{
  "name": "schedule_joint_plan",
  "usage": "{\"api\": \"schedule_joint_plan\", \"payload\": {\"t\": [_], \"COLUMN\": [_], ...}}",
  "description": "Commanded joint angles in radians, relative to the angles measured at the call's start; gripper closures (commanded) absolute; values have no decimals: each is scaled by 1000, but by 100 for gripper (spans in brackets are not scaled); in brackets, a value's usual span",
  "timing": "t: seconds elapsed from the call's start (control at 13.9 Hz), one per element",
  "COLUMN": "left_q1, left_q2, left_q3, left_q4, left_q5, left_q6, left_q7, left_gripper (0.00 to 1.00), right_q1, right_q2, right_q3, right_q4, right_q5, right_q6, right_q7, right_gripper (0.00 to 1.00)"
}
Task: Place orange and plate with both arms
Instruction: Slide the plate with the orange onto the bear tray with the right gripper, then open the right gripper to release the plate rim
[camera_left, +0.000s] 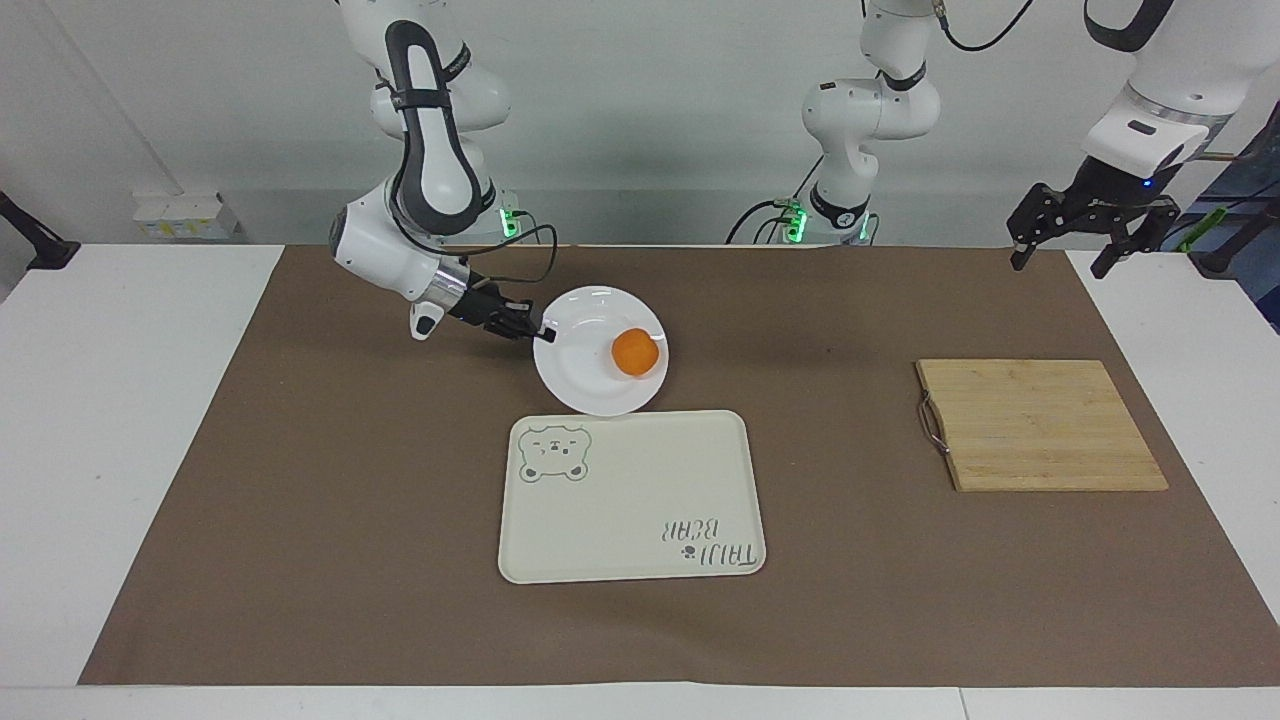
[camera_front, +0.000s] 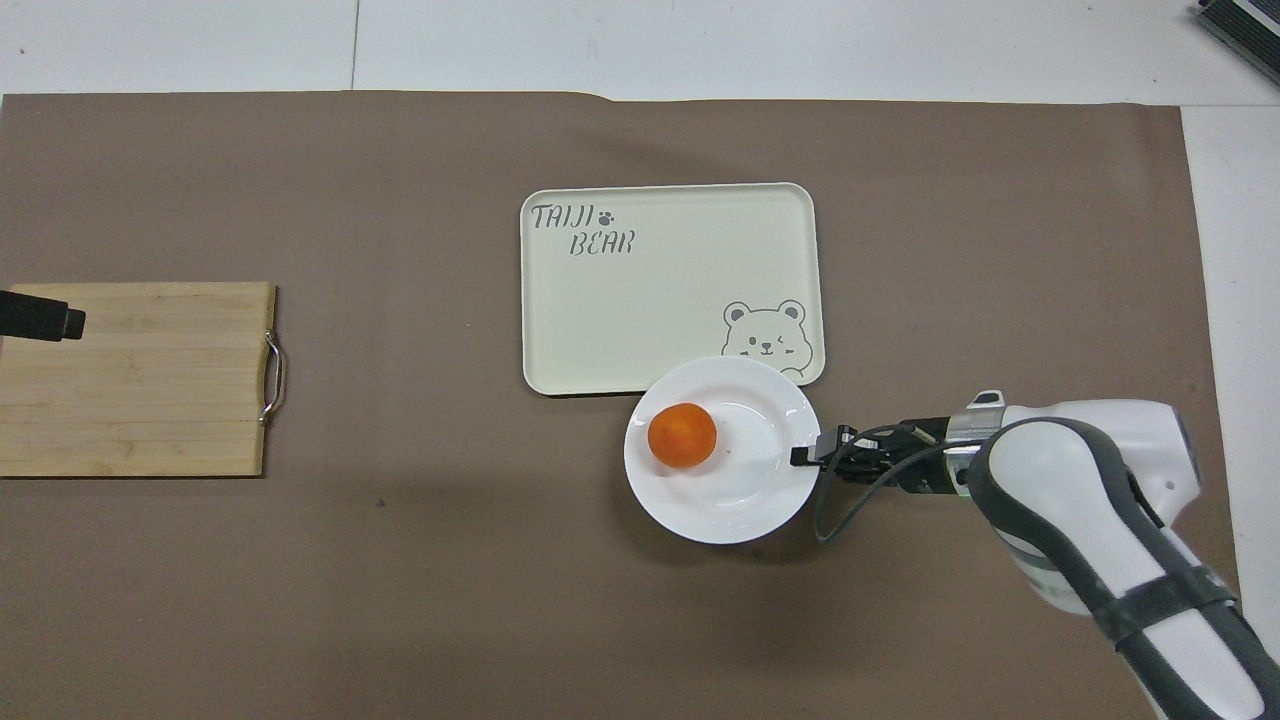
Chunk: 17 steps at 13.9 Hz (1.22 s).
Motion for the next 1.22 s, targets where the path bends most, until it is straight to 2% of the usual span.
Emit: {"api": "schedule_joint_plan", "payload": {"t": [0.0,0.14,0.29,0.43,0.72,0.86,1.08,1.15], "left_q1": [17,17,17,15,15,15,15,15], "left_q2": [6,7,7,7,6,7,7,7], "left_q3": [-12,-12,-12,-13,-13,-13,-13,-13], "left_q4": [23,23,23,23,23,23,23,23], "left_q5": [13,13,13,13,13,13,13,13], "left_q6": [-28,-28,-28,-28,-27,-25,-22,-19], "left_q7": [5,5,5,5,5,5,5,5], "left_gripper": [0,0,0,0,0,0,0,0], "right_q1": [-50,-58,-59,-40,9,29,62,60], "right_q2": [91,147,229,325,463,467,453,445], "right_q3": [2,1,4,4,9,9,7,9], "right_q4": [128,197,270,365,508,510,453,435], "right_q5": [88,152,207,263,324,321,326,324], "right_q6": [-13,-10,44,61,139,160,165,165], "right_q7": [-69,-126,-166,-194,-197,-195,-204,-204], "right_gripper": [100,100,100,100,100,100,100,45]}}
